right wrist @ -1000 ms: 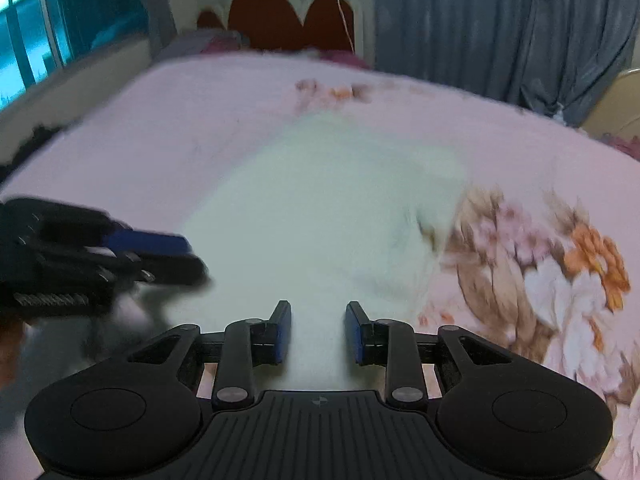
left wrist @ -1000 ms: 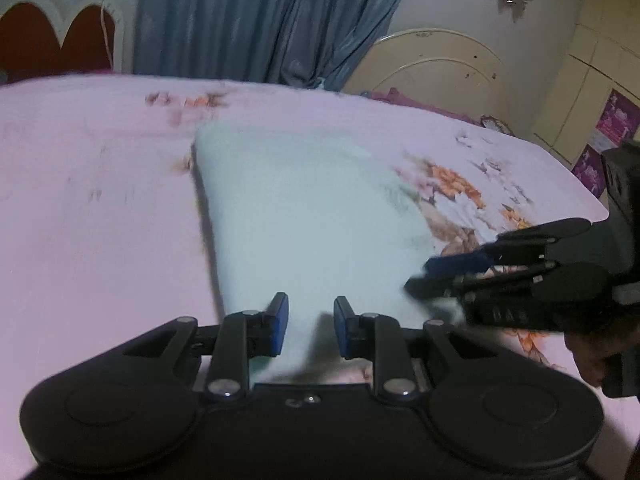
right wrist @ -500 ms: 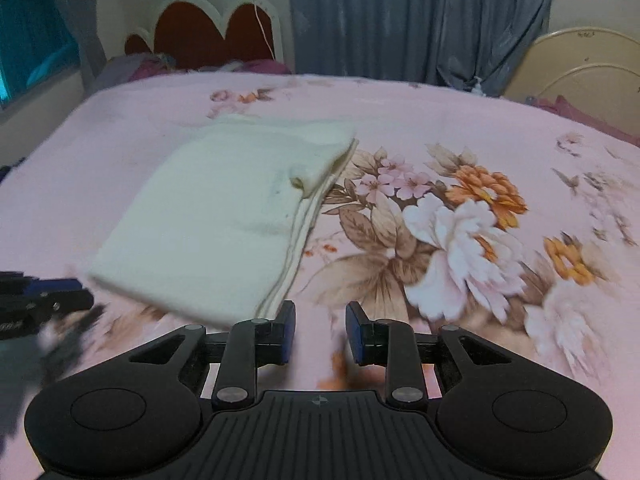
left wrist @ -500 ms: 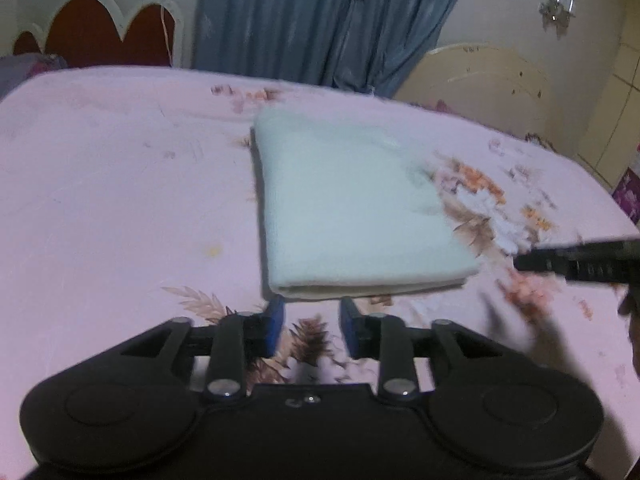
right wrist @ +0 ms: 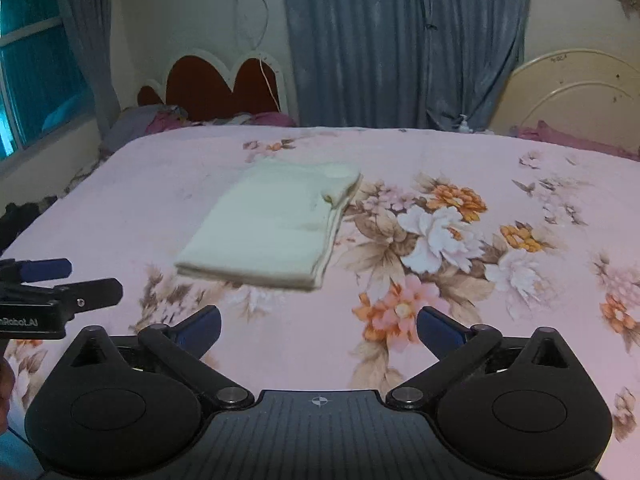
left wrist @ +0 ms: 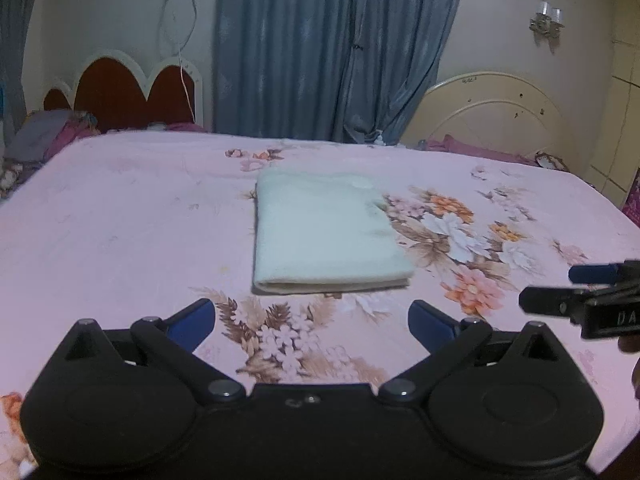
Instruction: Fold small clothes
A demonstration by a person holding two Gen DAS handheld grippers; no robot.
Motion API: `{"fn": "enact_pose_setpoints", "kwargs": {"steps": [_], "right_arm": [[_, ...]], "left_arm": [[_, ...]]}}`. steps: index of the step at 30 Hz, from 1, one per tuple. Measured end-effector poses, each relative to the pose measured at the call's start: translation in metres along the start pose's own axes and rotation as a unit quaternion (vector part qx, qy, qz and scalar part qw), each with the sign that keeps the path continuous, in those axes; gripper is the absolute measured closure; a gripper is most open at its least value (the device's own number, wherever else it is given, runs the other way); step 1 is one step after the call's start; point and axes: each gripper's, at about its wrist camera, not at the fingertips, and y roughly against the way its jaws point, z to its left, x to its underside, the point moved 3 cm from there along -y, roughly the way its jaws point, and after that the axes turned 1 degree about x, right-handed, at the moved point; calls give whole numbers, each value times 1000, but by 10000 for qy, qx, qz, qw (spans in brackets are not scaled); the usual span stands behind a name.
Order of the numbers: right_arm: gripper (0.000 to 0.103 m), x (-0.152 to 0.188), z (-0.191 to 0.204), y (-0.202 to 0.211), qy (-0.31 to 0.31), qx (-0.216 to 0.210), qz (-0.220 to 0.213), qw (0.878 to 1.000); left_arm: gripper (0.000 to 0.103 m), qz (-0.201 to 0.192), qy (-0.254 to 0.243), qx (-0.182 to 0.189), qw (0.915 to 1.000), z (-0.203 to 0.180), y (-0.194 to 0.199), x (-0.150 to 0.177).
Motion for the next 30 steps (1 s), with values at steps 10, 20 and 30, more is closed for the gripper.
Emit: {"fn": "enact_pose_setpoints", "kwargs": {"steps": [10, 20, 30], "right_arm": [[0, 10, 18, 79, -102, 115, -390, 9991], [0, 30, 31, 142, -183, 365, -569, 9975], [0, 49, 39, 163, -237, 565, -534, 9967]], "left_arm": [[1, -246, -169, 48, 9995, -28, 66, 17], [1, -424, -117, 140, 9989, -34, 115, 26], [1, -482, -49, 262, 9985, -34, 134, 30]]}}
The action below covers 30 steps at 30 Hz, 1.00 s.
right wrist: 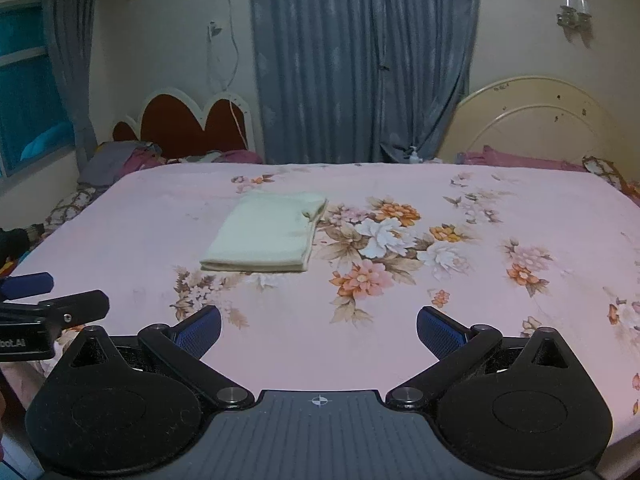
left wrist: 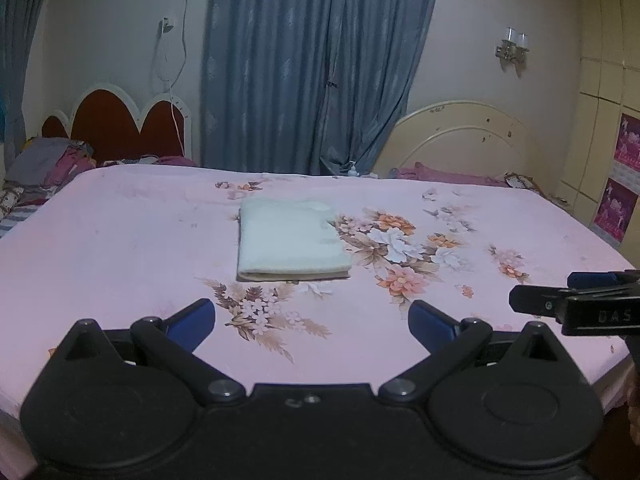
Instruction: Fold small clothes
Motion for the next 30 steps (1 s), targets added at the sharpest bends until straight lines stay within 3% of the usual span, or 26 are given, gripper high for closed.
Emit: {"fn": "enact_pose_setpoints", "kwargs": {"steps": [30], "right_arm": [[0, -3, 7, 14, 87, -14, -181, 9998]], "left_arm": [[1, -178, -124, -67, 9997, -6, 12, 1]]}}
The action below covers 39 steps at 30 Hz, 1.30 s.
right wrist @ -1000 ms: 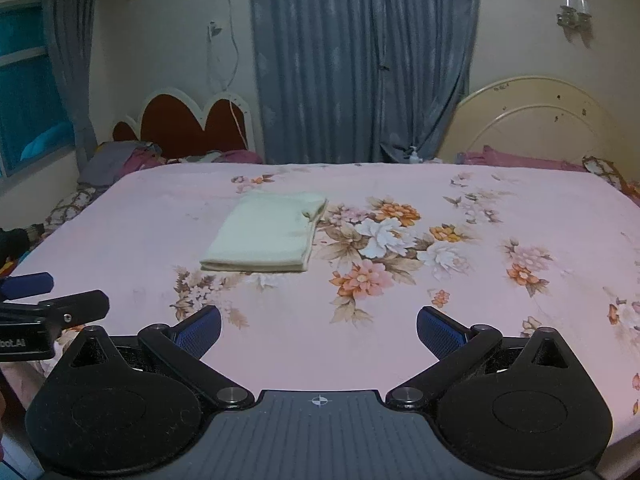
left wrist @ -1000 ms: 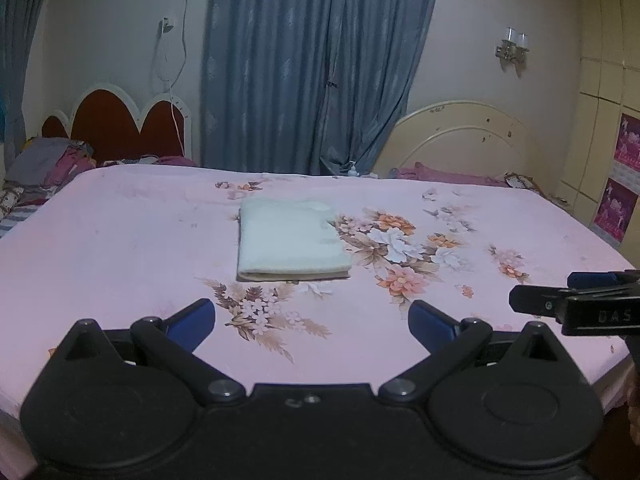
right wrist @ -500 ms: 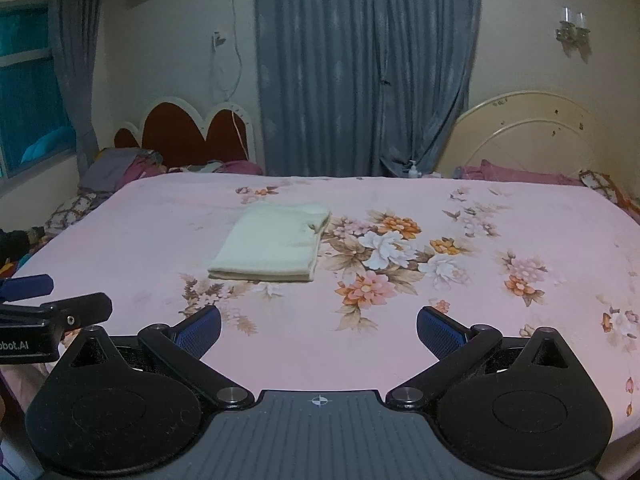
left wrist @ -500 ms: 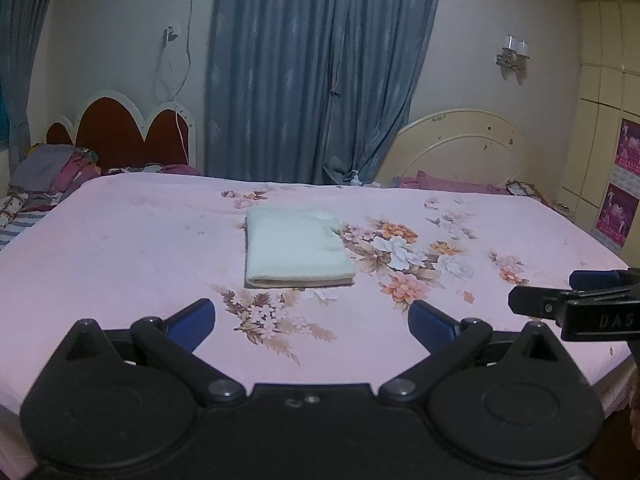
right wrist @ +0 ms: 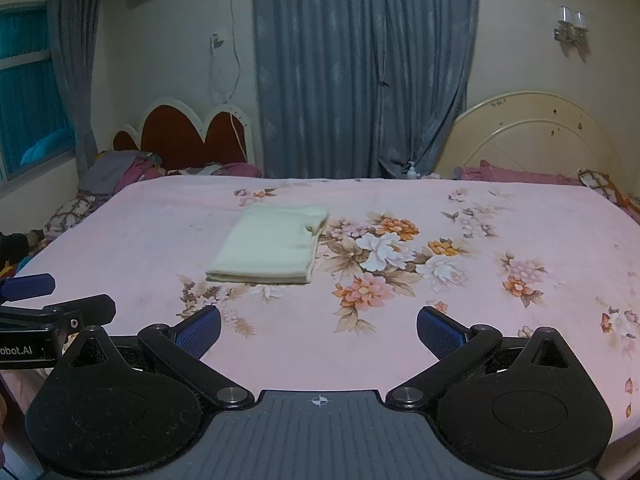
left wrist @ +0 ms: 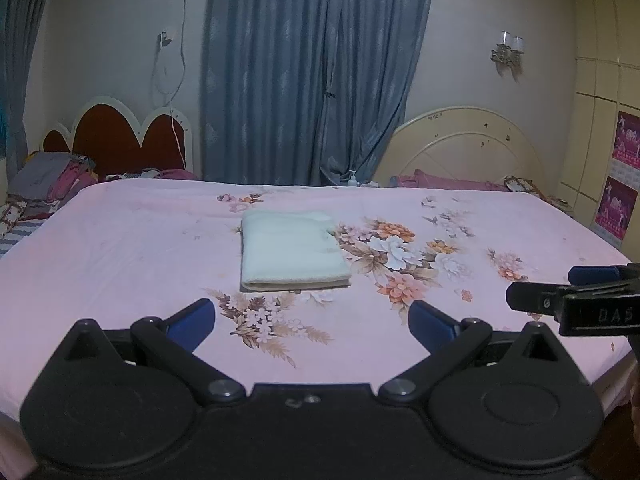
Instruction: Fold small clothes
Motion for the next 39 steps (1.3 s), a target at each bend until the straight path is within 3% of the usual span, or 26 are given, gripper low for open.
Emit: {"fn": "enact_pose_setpoints", "kwargs": {"steps": [39], "right_arm": [[0, 0, -4, 3, -37, -9, -50, 10000]], "left_arm": [[1, -40, -115, -31, 9999, -1, 1, -4]]}}
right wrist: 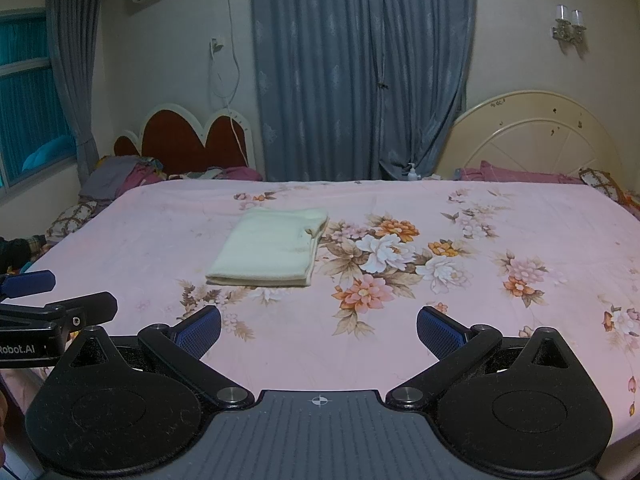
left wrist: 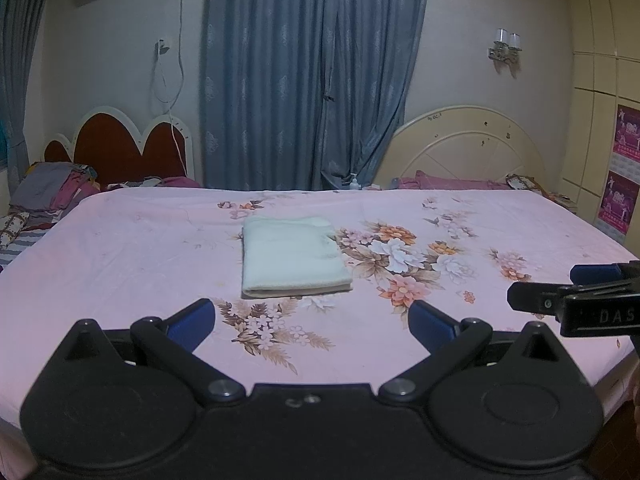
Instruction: Fold small clothes
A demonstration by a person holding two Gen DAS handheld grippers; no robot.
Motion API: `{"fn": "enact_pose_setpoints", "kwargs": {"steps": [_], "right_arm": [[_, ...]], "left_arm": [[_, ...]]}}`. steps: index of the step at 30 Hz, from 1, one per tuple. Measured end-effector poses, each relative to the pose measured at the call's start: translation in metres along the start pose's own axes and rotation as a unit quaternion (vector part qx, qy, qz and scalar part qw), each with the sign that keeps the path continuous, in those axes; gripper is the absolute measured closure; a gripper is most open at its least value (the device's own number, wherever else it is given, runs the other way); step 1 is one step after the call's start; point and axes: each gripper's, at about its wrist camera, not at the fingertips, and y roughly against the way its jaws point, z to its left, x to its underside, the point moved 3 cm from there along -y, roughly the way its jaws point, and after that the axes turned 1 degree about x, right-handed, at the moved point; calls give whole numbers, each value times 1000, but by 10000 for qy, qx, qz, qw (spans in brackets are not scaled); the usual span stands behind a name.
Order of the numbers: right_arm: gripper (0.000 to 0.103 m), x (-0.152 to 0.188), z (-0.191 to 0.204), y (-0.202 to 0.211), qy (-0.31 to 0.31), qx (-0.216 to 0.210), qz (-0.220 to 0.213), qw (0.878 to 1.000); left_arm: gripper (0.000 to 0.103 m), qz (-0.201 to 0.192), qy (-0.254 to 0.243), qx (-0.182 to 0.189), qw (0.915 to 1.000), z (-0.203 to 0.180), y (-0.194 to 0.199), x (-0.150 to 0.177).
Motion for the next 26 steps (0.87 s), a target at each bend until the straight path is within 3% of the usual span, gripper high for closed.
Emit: {"fn": "enact_pose_setpoints", "kwargs": {"steps": [26], "right_arm": [[0, -2, 3, -6, 55, -40, 5, 10000]], "left_arm": [[1, 63, -85, 118, 9999, 3, -6, 1]]}}
